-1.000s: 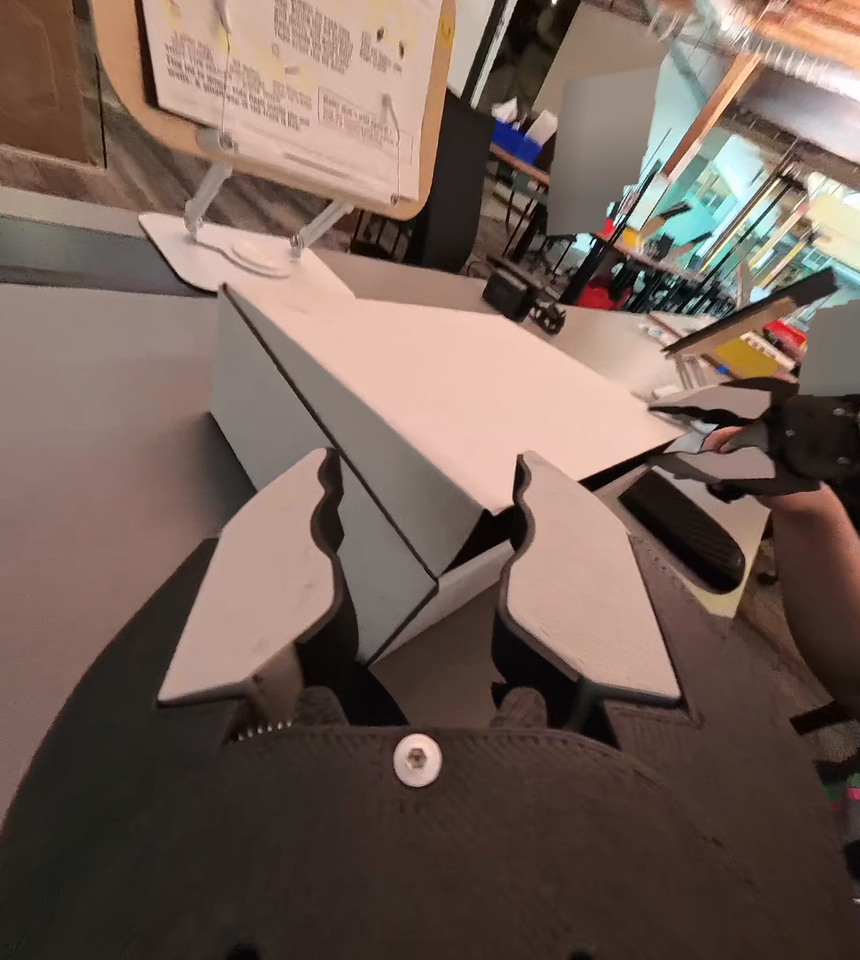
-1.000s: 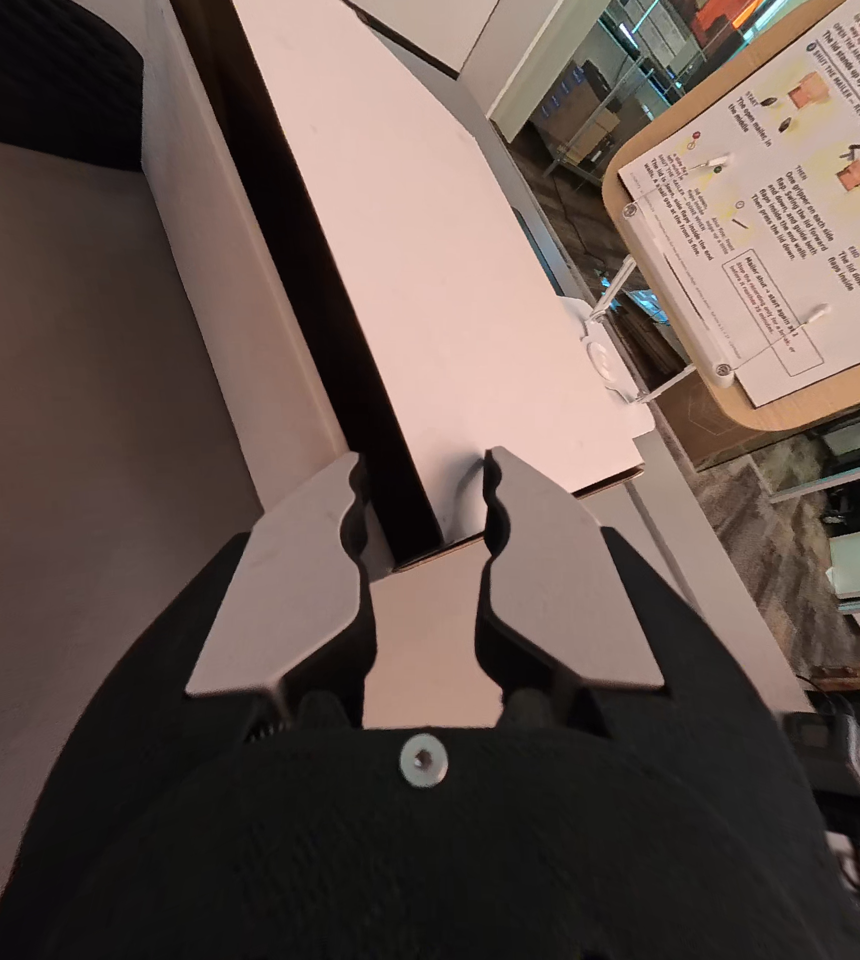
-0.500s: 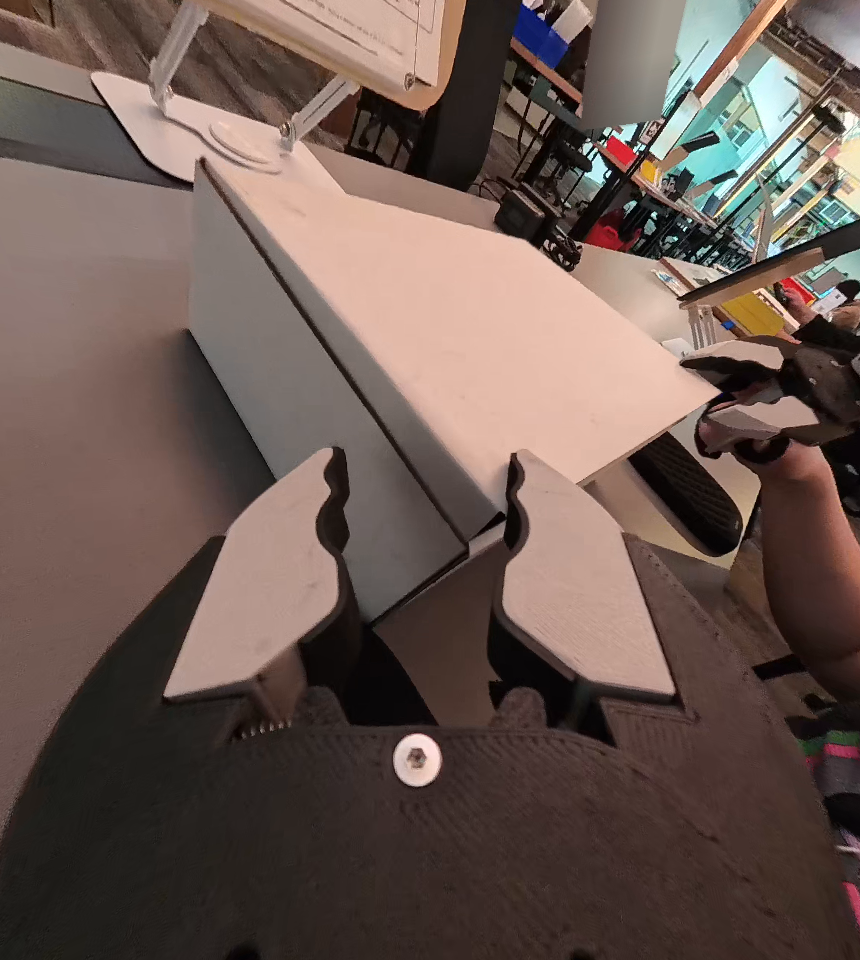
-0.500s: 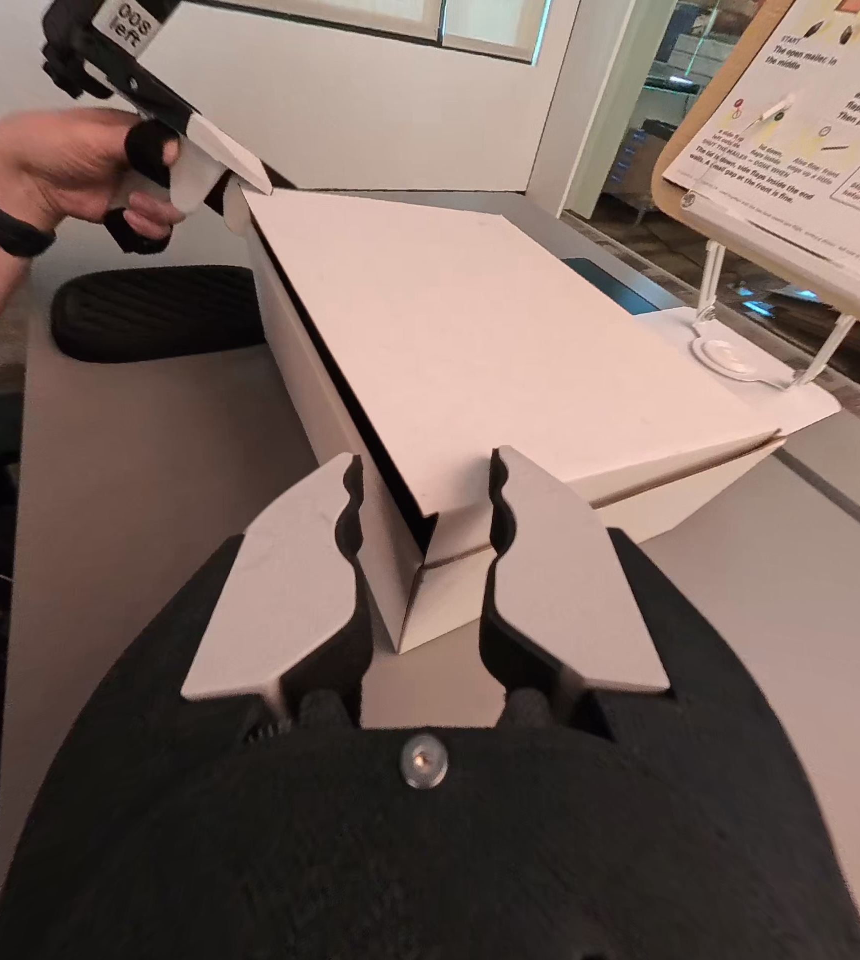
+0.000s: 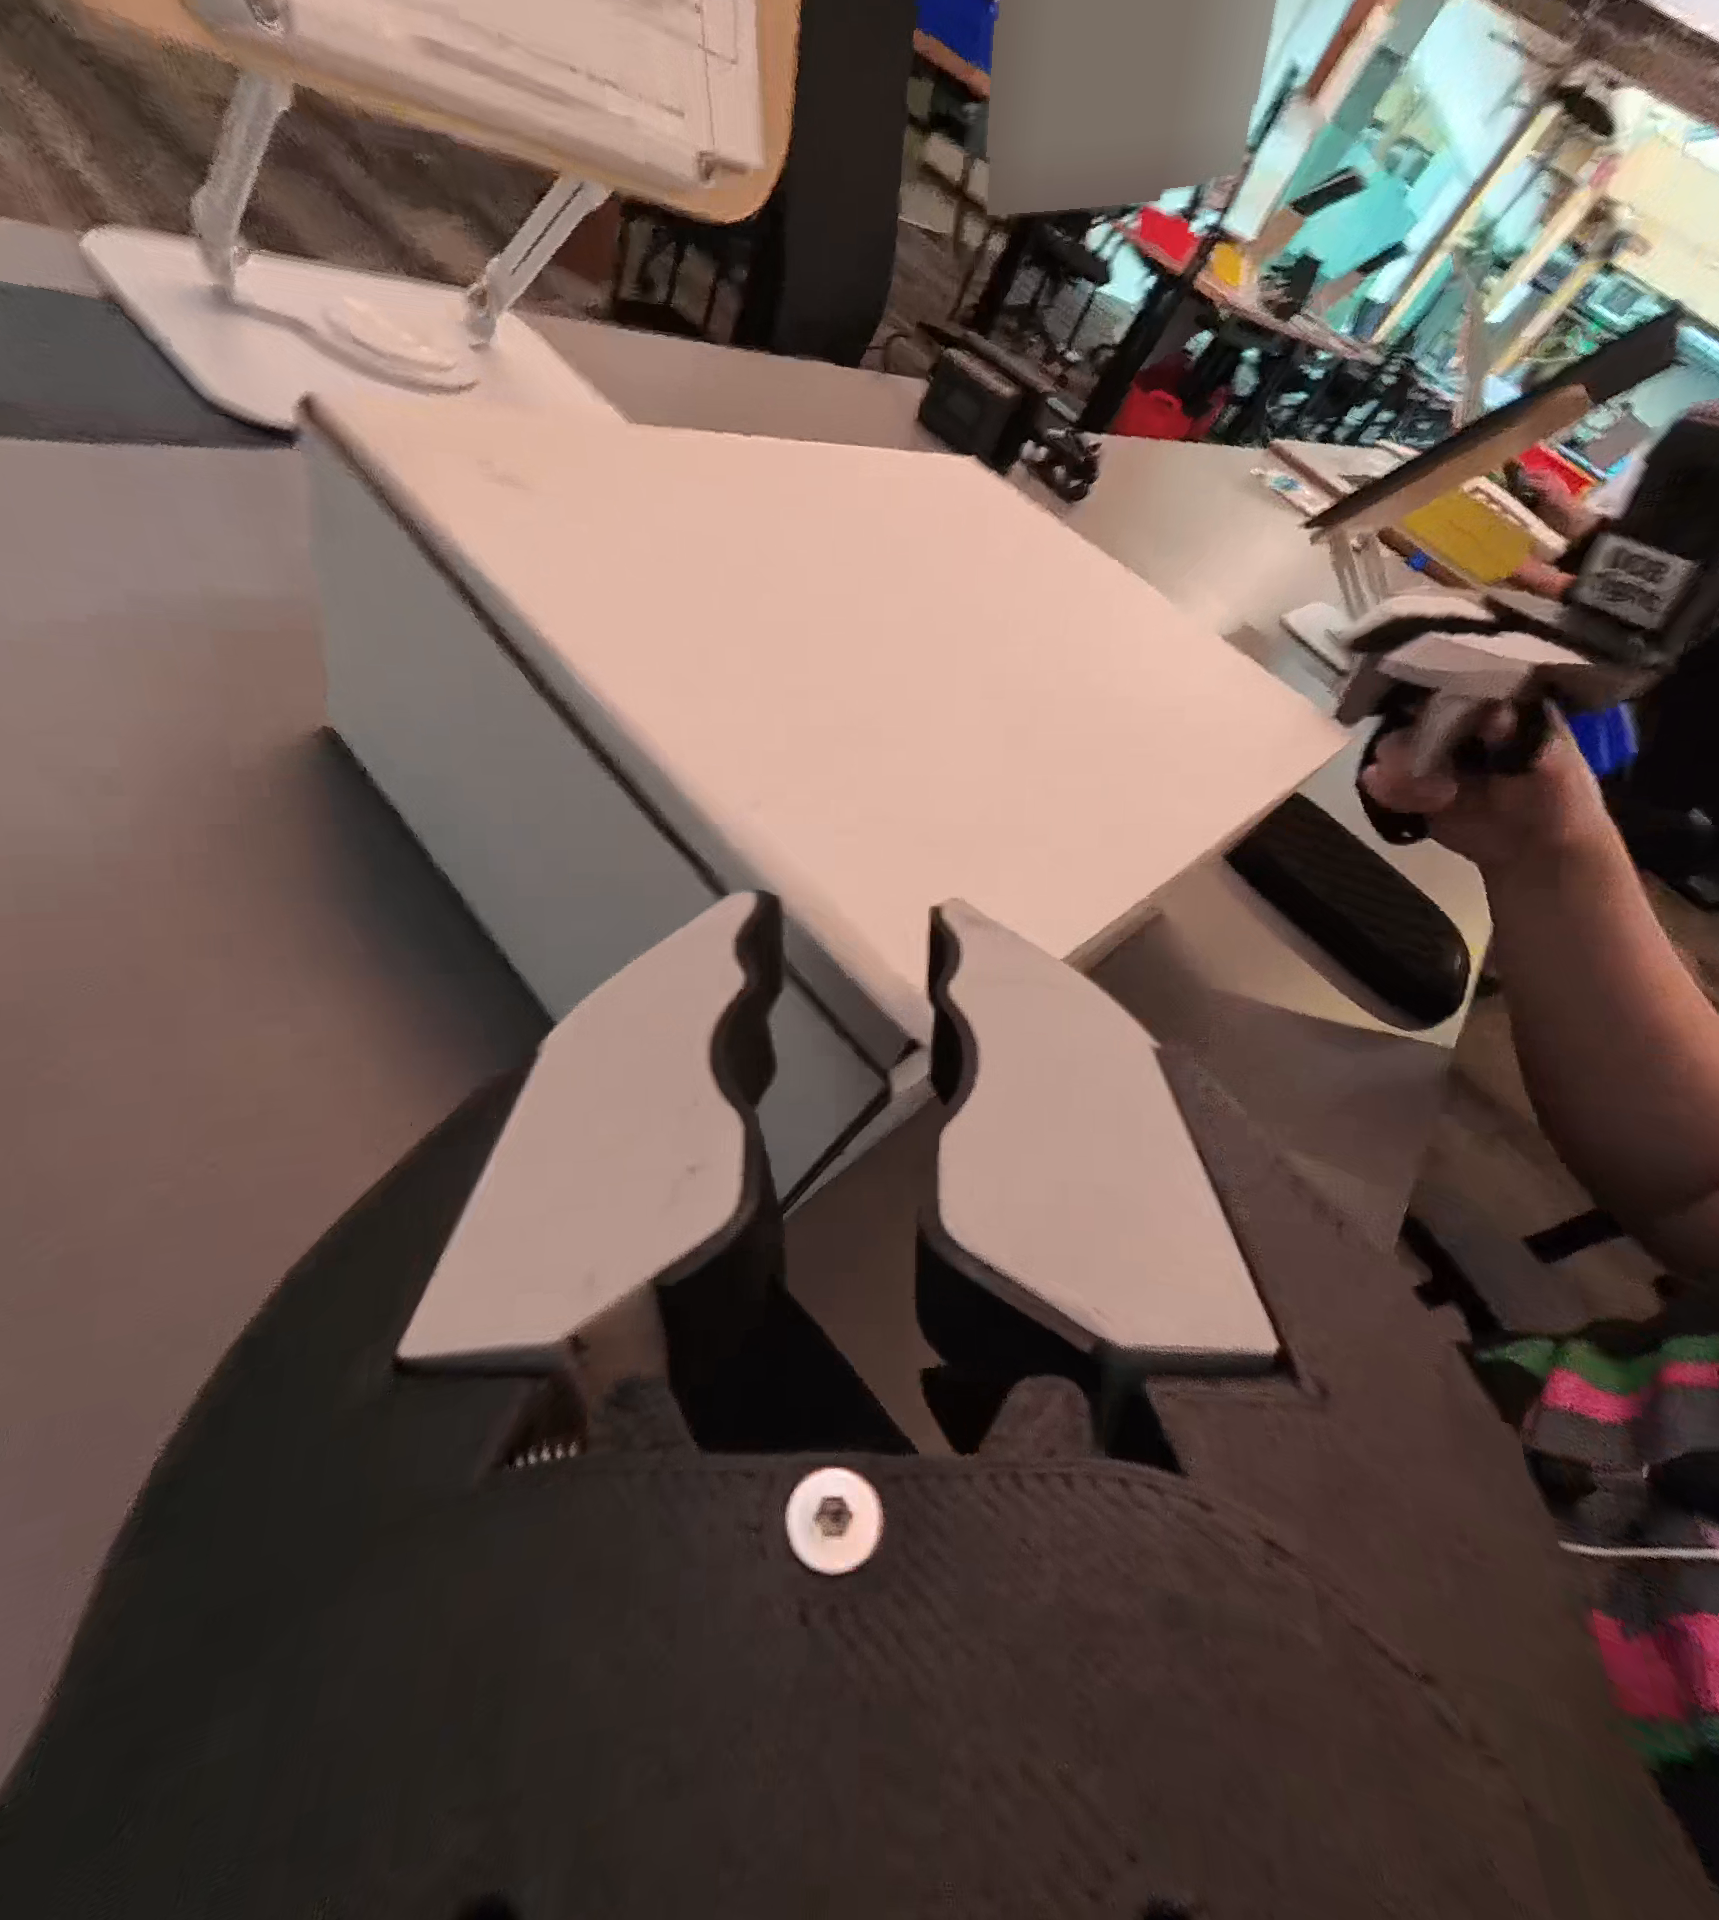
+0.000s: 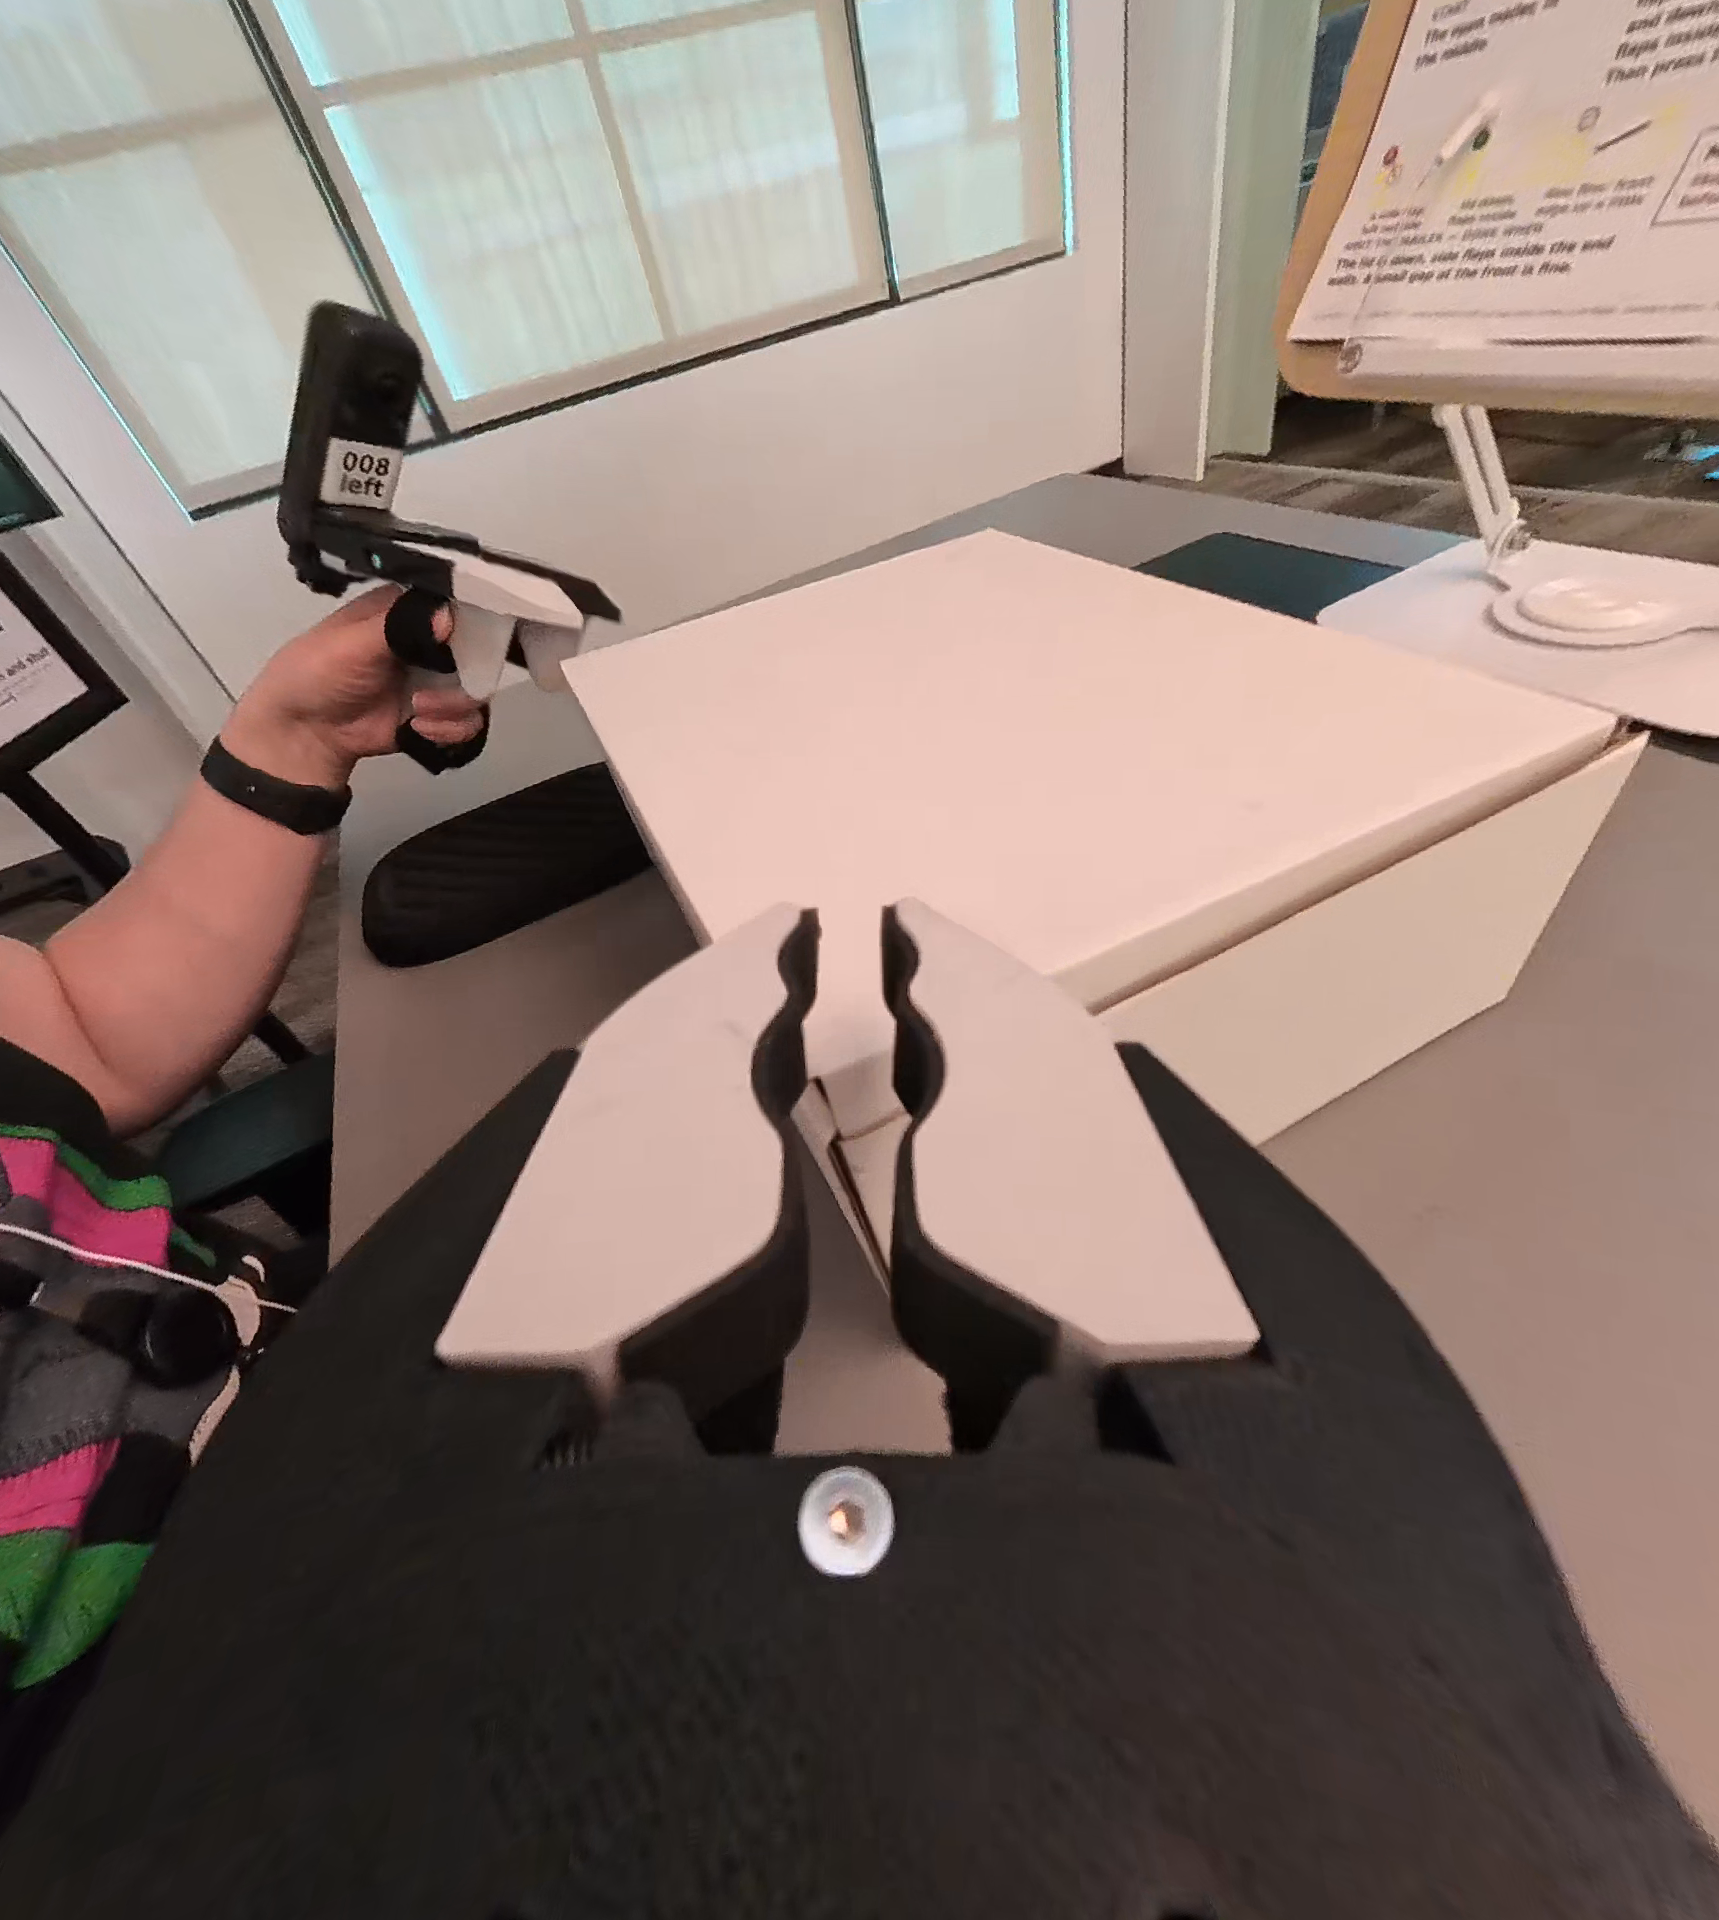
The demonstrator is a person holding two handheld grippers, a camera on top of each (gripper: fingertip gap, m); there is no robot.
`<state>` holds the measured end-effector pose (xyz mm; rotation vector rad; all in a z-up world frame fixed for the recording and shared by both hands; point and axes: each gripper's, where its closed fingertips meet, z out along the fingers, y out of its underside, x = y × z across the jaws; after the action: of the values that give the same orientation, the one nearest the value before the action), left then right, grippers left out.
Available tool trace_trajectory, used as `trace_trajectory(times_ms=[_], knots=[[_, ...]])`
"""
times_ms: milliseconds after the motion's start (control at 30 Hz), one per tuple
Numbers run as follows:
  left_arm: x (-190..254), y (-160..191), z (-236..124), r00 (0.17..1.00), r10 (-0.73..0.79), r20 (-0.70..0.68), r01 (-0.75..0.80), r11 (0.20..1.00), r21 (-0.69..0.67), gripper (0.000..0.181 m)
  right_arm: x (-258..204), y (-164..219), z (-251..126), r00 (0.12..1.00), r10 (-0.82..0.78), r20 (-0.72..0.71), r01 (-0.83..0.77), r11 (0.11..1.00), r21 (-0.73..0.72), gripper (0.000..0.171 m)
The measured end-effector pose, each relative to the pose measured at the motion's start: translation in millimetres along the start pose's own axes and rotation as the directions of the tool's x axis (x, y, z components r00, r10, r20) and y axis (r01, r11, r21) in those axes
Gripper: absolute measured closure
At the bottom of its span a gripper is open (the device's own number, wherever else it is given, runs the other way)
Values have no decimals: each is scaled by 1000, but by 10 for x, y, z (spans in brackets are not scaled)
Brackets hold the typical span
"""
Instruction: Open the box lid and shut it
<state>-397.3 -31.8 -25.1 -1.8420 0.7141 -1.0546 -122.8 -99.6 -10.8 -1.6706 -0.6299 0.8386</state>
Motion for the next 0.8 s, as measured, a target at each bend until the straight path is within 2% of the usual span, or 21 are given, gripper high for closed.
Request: trace_trajectory(times_ms=[100, 233, 367, 800], knots=[[222, -86, -63, 985, 134, -108, -129, 990, 52, 181, -44, 49, 32, 1000, 0, 17, 0, 1000, -20, 164], [150, -7, -49, 959, 259, -112, -264, 964, -32, 181, -72, 141, 92, 999, -31, 20, 33, 996, -83, 165], [98, 138, 74, 966, 217, -143, -235, 964, -124, 180, -46, 249, 141, 998, -55, 3, 55, 988, -145, 165], [76, 229, 126, 977, 132, -168, -151, 983, -106, 181, 5, 385, 164, 998, -69, -6, 66, 977, -201, 170]])
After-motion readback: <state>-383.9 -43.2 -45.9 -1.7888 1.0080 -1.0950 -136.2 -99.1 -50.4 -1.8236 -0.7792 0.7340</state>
